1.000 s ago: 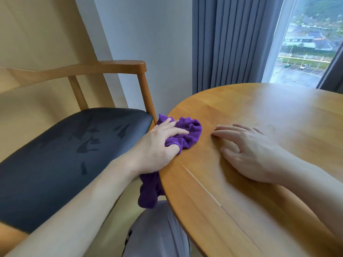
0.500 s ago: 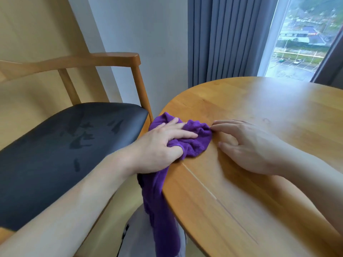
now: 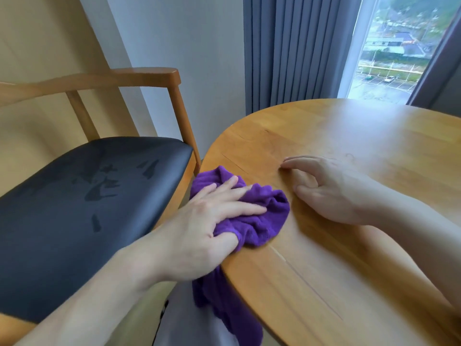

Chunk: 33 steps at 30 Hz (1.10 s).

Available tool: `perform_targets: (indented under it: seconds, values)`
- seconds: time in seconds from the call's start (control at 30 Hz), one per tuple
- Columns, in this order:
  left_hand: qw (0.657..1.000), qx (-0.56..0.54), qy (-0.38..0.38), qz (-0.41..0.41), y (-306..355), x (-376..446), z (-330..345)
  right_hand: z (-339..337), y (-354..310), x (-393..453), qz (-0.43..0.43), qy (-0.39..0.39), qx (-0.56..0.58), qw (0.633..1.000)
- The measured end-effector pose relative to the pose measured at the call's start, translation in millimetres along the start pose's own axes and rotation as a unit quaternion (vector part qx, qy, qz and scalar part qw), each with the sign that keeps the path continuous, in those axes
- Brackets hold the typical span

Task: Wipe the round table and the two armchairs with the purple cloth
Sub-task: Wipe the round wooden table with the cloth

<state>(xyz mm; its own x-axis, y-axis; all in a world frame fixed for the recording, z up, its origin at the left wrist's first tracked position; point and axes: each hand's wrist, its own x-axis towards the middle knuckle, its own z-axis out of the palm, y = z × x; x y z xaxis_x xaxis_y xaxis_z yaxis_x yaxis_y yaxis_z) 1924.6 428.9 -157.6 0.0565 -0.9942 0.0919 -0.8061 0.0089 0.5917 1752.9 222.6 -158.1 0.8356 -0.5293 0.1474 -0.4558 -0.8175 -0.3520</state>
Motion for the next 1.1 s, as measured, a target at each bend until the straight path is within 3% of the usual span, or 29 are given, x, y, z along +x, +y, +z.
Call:
perform_targets:
  seconds: [0.13,0.47,0.63,0.7,0.97,1.1]
  values:
    - [0.996,0.03,-0.037,-0.074,7,48,-15,-1,-1,-1,0.005,-0.001,0.0,1.0]
    - [0.996,0.073,0.01,0.057,0,-27,14,-5,2,-4,0.002,0.001,0.007,1.0]
    - [0.995,0.083,-0.004,-0.058,-4,22,-7,-5,-2,-2,0.002,-0.005,-0.004,1.0]
    - [0.994,0.087,-0.011,-0.065,-4,32,-6,-7,-1,-4,0.008,-0.005,0.007,1.0]
    - [0.992,0.099,-0.003,0.079,29,-24,38,-10,5,-2,0.022,-0.017,0.058,0.998]
    - [0.993,0.097,-0.043,0.055,27,-4,26,-10,6,-1,0.02,-0.009,0.069,0.997]
